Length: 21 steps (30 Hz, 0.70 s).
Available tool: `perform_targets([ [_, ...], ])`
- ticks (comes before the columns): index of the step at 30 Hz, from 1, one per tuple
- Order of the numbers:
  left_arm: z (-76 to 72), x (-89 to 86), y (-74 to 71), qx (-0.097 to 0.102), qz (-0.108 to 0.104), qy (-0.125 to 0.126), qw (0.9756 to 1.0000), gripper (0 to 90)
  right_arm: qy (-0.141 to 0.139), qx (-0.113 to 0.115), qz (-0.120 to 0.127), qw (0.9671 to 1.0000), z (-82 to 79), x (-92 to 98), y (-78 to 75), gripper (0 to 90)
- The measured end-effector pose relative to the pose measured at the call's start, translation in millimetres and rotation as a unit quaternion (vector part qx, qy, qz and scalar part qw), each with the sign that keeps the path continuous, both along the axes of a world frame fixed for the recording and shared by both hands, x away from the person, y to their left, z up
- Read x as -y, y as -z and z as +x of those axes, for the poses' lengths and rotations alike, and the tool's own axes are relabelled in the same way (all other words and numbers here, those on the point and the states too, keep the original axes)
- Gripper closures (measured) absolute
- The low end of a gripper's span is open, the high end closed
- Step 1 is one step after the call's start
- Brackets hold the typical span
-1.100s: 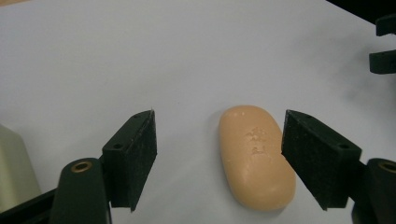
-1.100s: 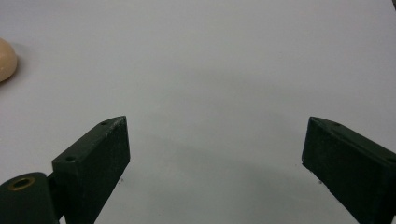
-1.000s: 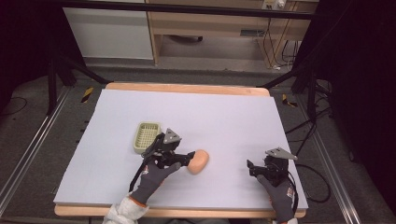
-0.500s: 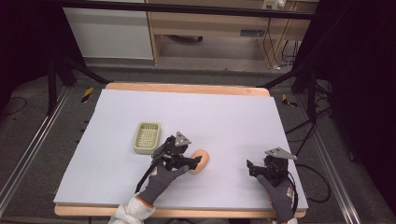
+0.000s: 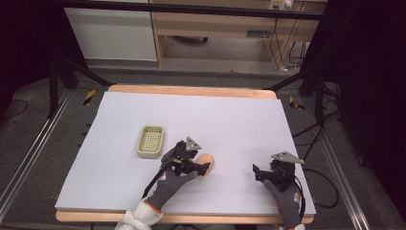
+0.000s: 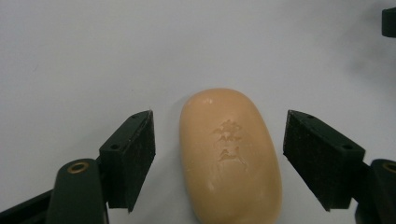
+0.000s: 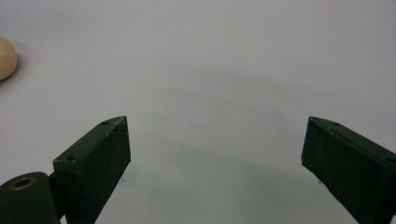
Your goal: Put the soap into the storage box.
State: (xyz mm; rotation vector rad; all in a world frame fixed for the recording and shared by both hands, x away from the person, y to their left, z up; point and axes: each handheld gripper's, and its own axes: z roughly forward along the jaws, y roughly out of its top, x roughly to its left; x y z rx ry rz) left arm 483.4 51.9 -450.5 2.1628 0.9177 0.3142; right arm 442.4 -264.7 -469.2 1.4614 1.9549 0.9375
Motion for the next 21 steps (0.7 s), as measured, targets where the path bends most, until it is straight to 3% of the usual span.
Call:
perform_targets([
  [9,1.6,8.8,8.3,-0.008,0.02,0.003,0.9998,24.0,-0.001,-0.002,-0.001,1.0,0.1,-0.2,0.5,8.4],
  [21,4.0,14.0,18.2,-0.027,0.031,0.002,0.9992,24.2,-0.001,-0.003,-0.003,1.0,0.5,-0.3,1.0,8.4],
])
